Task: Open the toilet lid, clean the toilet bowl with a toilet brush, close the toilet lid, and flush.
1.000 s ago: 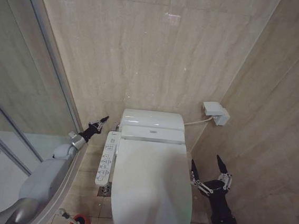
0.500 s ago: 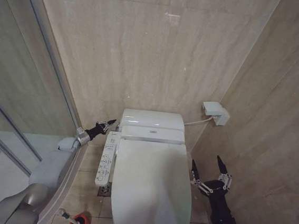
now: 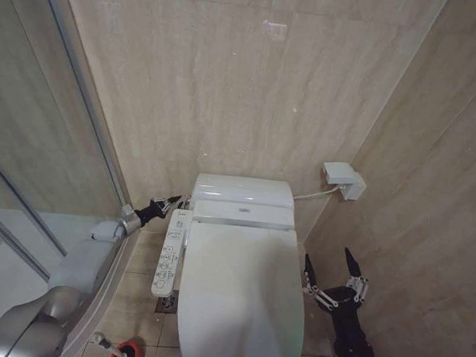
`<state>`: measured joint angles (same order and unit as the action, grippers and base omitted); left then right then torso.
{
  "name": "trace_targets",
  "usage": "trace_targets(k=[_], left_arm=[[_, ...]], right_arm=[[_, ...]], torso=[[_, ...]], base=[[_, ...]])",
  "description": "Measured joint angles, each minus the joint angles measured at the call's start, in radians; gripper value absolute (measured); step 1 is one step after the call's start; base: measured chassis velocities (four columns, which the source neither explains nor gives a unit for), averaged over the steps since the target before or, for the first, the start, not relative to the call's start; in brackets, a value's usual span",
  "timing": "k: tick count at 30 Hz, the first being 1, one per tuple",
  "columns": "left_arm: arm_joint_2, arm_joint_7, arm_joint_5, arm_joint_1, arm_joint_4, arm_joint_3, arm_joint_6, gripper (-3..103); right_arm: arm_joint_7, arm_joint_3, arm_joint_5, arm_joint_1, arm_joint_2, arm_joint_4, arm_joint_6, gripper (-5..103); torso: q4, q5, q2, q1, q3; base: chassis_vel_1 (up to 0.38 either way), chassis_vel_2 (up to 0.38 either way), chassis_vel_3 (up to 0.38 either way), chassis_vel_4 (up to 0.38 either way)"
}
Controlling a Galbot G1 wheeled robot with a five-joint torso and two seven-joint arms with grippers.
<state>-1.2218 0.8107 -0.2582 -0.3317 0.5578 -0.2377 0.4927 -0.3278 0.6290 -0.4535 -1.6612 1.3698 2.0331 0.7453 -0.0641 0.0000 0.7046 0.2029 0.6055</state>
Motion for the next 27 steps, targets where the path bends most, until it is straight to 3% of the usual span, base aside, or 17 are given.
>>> trace_targets(k=[27], left_arm=[[0.012, -0.007, 0.028, -0.042, 0.022, 0.003, 0.001, 0]], right_arm=[[-0.004, 0.0, 0.004, -0.017, 0.009, 0.008, 0.005, 100]], torso=[[0.0, 0.0, 0.0, 0.0, 0.0]], base=[[0.0, 0.0, 0.0, 0.0]])
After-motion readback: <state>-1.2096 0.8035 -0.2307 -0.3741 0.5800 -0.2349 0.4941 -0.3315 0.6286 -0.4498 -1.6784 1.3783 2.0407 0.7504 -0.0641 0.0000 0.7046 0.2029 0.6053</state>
